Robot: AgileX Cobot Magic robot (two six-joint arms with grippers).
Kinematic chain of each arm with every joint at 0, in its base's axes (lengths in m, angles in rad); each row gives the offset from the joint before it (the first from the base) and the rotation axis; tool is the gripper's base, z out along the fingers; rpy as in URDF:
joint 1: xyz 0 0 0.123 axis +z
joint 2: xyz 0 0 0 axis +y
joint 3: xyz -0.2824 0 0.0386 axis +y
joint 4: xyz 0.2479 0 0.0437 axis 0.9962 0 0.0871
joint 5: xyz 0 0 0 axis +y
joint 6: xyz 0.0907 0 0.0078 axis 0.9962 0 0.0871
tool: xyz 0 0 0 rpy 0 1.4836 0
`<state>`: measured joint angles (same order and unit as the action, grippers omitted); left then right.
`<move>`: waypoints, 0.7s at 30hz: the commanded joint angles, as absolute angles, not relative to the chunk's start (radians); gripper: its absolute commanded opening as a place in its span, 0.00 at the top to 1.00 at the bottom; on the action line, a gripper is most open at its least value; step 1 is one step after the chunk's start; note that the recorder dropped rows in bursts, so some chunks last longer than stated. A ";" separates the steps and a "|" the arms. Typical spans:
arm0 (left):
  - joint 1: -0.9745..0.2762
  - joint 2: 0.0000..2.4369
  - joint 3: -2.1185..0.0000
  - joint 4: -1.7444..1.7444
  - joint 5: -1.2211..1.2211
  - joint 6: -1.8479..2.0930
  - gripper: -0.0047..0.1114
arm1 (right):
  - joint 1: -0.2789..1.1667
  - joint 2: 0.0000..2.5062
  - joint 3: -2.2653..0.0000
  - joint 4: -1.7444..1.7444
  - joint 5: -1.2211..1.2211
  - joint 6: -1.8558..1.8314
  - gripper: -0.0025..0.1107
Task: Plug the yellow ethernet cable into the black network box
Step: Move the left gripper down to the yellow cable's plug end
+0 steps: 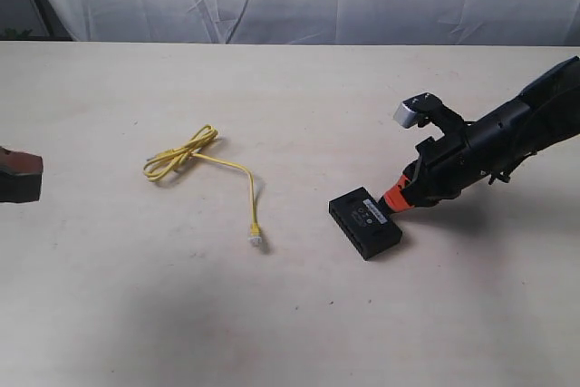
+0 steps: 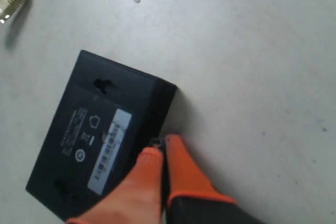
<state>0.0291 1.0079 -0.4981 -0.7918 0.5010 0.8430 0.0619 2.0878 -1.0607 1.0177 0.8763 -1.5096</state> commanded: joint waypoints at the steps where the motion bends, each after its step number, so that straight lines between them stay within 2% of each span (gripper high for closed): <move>1: 0.005 1.062 -0.524 -0.839 0.551 0.903 0.96 | 0.061 2.091 -1.063 1.010 0.892 -1.519 0.99; 8: -0.095 1.184 -0.624 -0.814 0.567 0.956 0.96 | 0.061 2.111 -1.063 1.000 0.859 -1.519 0.99; 16: -0.237 1.387 -0.767 -0.812 0.653 1.222 0.96 | 0.061 2.111 -1.063 1.000 0.855 -1.519 0.99; 21: -0.312 1.526 -0.901 -0.732 0.722 1.390 0.90 | 0.061 2.111 -1.063 1.000 0.853 -1.519 0.99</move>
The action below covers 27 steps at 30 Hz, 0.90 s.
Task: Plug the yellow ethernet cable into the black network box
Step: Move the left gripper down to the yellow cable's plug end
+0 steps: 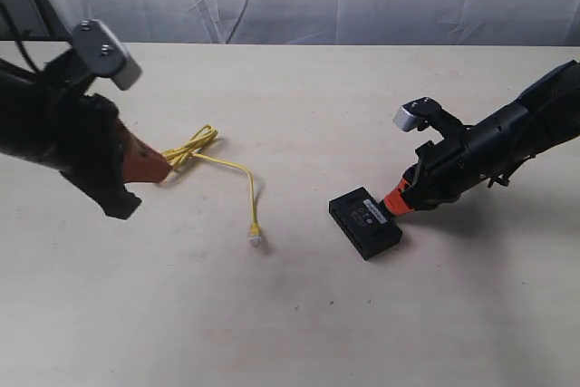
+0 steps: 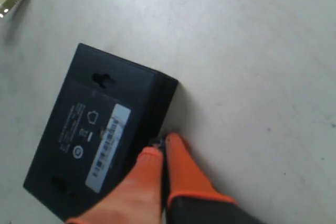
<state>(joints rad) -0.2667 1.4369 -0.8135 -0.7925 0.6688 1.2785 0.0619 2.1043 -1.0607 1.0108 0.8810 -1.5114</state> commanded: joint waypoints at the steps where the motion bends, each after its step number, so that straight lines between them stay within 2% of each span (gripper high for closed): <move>1: -0.319 1.544 -0.919 -0.712 0.733 1.411 0.89 | 0.061 2.111 -1.063 1.000 0.853 -1.519 0.99; 4: -0.324 1.599 -0.975 -0.682 0.768 1.468 0.85 | 0.061 2.111 -1.063 1.000 0.853 -1.519 0.99; 13: -0.324 1.766 -1.142 -0.600 0.895 1.559 0.85 | 0.061 2.111 -1.063 1.003 0.853 -1.519 0.99; 19: -0.399 1.823 -1.179 -0.517 0.831 1.695 0.85 | 0.061 2.111 -1.063 1.003 0.853 -1.519 0.99; 27: -0.462 1.887 -1.198 -0.480 0.744 1.793 0.66 | 0.061 2.111 -1.063 1.003 0.846 -1.519 0.99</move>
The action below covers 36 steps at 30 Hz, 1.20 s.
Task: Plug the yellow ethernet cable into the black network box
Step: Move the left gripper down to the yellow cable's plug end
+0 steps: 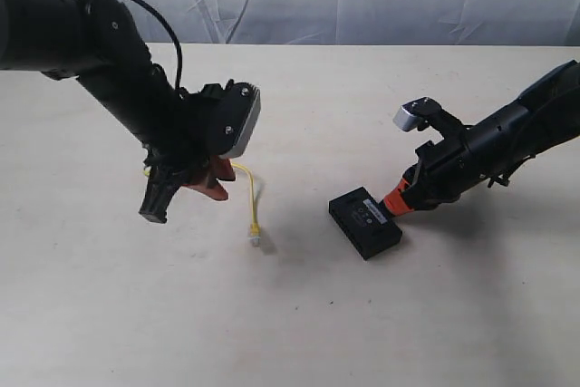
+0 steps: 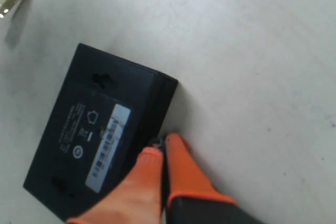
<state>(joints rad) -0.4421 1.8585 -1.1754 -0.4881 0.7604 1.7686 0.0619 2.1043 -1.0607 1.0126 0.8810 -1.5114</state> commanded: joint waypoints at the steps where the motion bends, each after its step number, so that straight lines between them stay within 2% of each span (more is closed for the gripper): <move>1: -0.463 1.896 -1.205 -0.480 0.751 1.793 0.66 | 0.061 2.111 -1.063 1.003 0.846 -1.519 0.99; 9: -0.499 1.975 -1.269 -0.427 0.758 1.935 0.63 | 0.061 2.111 -1.063 1.003 0.842 -1.519 0.99; 16: -0.511 2.002 -1.274 -0.472 0.766 2.129 0.40 | 0.061 2.111 -1.063 1.003 0.842 -1.519 0.99; 24: -0.531 2.026 -1.274 -0.341 0.759 2.129 0.44 | 0.061 2.111 -1.063 1.003 0.840 -1.519 0.99; 36: -0.591 2.071 -1.274 -0.327 0.736 2.129 0.49 | 0.061 2.111 -1.063 1.003 0.838 -1.519 0.99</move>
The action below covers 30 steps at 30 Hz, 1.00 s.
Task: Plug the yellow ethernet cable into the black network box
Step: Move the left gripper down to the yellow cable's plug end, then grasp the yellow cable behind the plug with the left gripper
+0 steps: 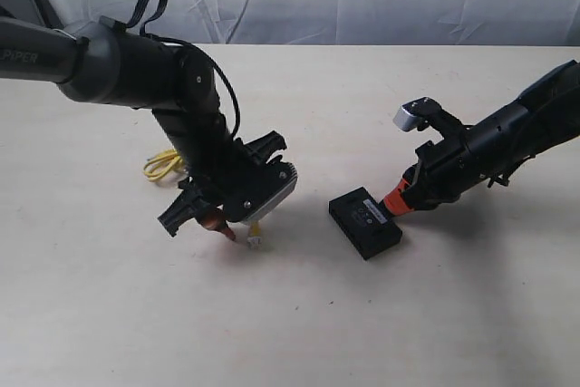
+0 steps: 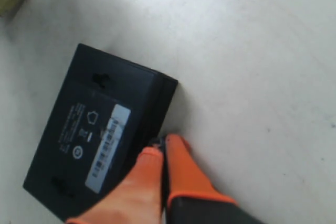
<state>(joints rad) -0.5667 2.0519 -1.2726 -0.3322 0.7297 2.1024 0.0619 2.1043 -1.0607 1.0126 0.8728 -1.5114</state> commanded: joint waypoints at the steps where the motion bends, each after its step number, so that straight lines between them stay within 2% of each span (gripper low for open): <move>1: -0.594 2.071 -1.274 -0.325 0.740 2.129 0.50 | 0.061 2.111 -1.063 1.003 0.838 -1.519 0.99; 15: -0.668 2.071 -1.274 -0.128 0.707 2.129 0.53 | 0.061 2.111 -1.063 1.003 0.831 -1.519 0.99; 18: -0.671 2.072 -1.274 -0.162 0.707 2.129 0.61 | 0.061 2.111 -1.063 1.003 0.831 -1.519 0.99; 23: -0.671 2.072 -1.274 -0.193 0.683 2.129 0.83 | 0.061 2.111 -1.063 1.003 0.831 -1.519 0.99; 28: -0.671 2.072 -1.274 -0.231 0.673 2.117 0.96 | 0.061 2.111 -1.063 1.003 0.831 -1.519 0.99; 30: -0.672 2.067 -1.274 -0.244 0.676 2.060 0.96 | 0.061 2.111 -1.063 1.003 0.831 -1.519 0.99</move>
<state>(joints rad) -0.6602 2.0576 -1.2799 -0.1893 0.7066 2.0994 0.0619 2.1043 -1.0607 1.0126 0.8662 -1.5114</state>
